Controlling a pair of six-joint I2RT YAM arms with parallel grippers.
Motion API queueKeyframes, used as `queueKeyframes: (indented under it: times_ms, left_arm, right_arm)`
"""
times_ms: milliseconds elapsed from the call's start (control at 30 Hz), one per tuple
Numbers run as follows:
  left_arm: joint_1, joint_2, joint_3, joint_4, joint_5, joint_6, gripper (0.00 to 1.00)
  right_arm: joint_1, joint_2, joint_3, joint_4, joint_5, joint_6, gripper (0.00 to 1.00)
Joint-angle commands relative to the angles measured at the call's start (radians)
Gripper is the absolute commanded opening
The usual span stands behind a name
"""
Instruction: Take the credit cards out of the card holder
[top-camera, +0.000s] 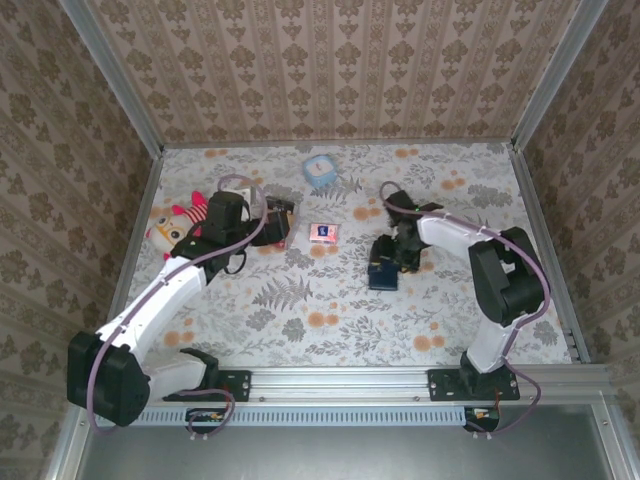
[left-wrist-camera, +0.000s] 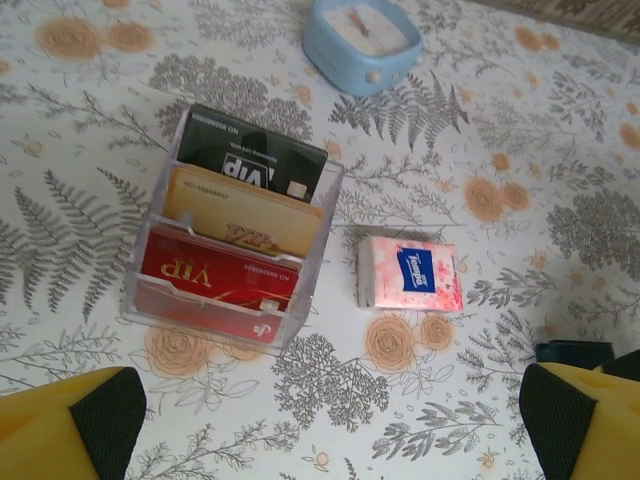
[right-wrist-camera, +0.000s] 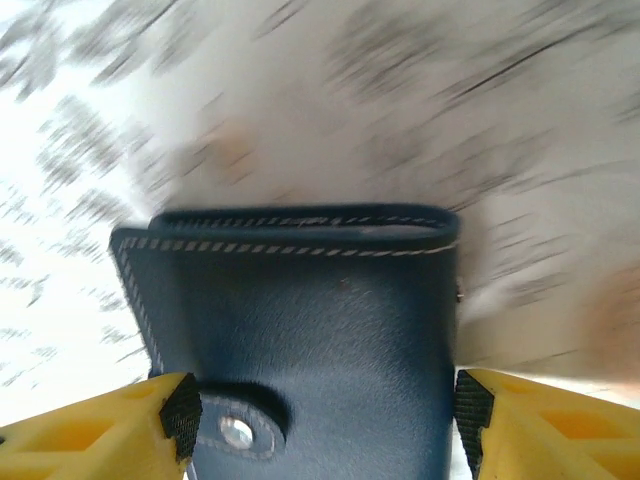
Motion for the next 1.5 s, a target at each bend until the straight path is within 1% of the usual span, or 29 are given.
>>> queueKeyframes:
  times_ms: [0,133,267,400,467,533,700,800,900,1067,1167,1233,1300,1367,1467]
  left_arm:
    - [-0.041,0.025,0.025,0.014,0.018,-0.061,1.00]
    - [-0.091,0.061,0.033,0.004,0.031,-0.094,1.00]
    - [-0.151,0.102,0.027,0.021,0.028,-0.157,0.99]
    - [-0.246,0.145,0.013,0.052,-0.011,-0.224,0.98]
    - [-0.291,0.163,0.012,0.052,-0.047,-0.250,0.97]
    - [-0.330,0.177,0.008,0.044,-0.089,-0.286,0.96]
    - [-0.361,0.181,-0.029,0.066,-0.130,-0.365,0.96]
    - [-0.364,0.180,-0.040,0.071,-0.137,-0.383,0.96]
    - [-0.365,0.189,-0.036,0.067,-0.122,-0.383,0.96]
    - [-0.373,0.205,-0.030,0.058,-0.113,-0.392,0.97]
    - [-0.377,0.212,-0.034,0.059,-0.097,-0.424,0.98]
    - [-0.377,0.218,-0.046,0.069,-0.066,-0.450,0.98]
    - [-0.382,0.226,-0.058,0.085,-0.028,-0.474,0.98]
    - [-0.391,0.234,-0.069,0.099,0.005,-0.496,0.97]
    - [-0.411,0.245,-0.088,0.105,0.039,-0.532,0.95]
  right_arm:
    - [0.050,-0.023,-0.017,0.060,-0.066,0.108,0.70]
    - [0.036,-0.091,-0.042,0.082,-0.076,0.110,0.73]
    - [-0.009,-0.096,-0.027,0.053,-0.042,0.052,0.75]
    - [0.001,0.009,0.070,0.039,-0.065,-0.016,0.73]
    - [0.013,0.057,0.117,0.027,-0.027,-0.030,0.70]
    - [0.027,0.104,0.181,-0.003,0.016,-0.059,0.70]
    - [0.072,0.226,0.318,-0.119,0.124,-0.138,0.75]
    - [0.089,0.272,0.361,-0.159,0.174,-0.183,0.74]
    - [0.089,0.277,0.369,-0.187,0.217,-0.200,0.74]
    - [0.073,0.199,0.306,-0.208,0.274,-0.199,0.74]
    - [0.047,0.118,0.190,-0.187,0.263,-0.169,0.73]
    - [0.043,0.045,0.099,-0.171,0.258,-0.148,0.72]
    - [0.043,-0.022,0.033,-0.165,0.224,-0.129,0.72]
    - [0.045,-0.086,-0.031,-0.144,0.158,-0.106,0.71]
    - [0.047,-0.162,-0.129,-0.085,0.011,-0.064,0.69]
